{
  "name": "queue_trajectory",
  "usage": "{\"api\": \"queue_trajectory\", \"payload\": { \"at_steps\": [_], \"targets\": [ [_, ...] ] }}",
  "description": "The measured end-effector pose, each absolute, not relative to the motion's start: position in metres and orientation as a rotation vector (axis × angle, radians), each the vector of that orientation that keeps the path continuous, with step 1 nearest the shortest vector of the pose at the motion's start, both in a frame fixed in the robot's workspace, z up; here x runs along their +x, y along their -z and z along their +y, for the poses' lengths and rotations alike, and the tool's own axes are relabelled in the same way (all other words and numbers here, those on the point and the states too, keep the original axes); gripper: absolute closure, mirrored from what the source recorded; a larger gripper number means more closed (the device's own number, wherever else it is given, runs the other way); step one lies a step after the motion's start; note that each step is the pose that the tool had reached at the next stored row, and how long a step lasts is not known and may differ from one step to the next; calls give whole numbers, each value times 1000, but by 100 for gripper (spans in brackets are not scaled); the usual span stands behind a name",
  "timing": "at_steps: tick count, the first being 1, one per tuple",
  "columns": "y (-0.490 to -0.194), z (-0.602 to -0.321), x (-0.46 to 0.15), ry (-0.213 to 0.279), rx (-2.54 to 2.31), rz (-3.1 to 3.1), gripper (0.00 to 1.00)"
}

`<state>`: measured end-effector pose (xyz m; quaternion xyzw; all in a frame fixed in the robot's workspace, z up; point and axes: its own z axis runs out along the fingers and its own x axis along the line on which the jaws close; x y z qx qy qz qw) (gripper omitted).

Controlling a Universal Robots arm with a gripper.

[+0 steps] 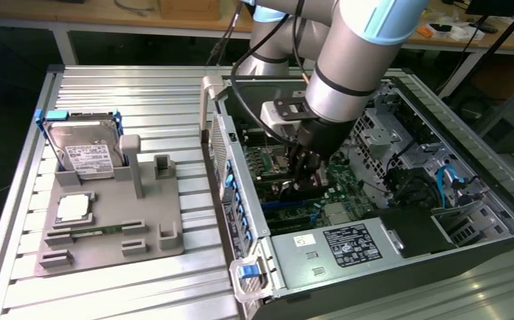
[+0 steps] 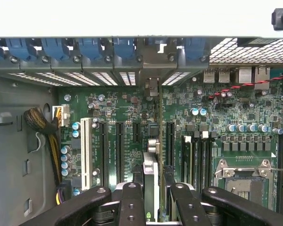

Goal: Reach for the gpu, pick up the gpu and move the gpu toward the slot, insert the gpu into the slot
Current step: 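Insert the gpu into the slot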

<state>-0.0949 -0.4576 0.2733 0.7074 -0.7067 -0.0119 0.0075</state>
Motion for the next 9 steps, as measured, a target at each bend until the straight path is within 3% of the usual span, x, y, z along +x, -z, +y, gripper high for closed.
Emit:
{"api": "queue_trajectory", "payload": {
  "at_steps": [9],
  "targets": [
    [-271,-458,-97,40,2213,-2211,73]
  ]
}}
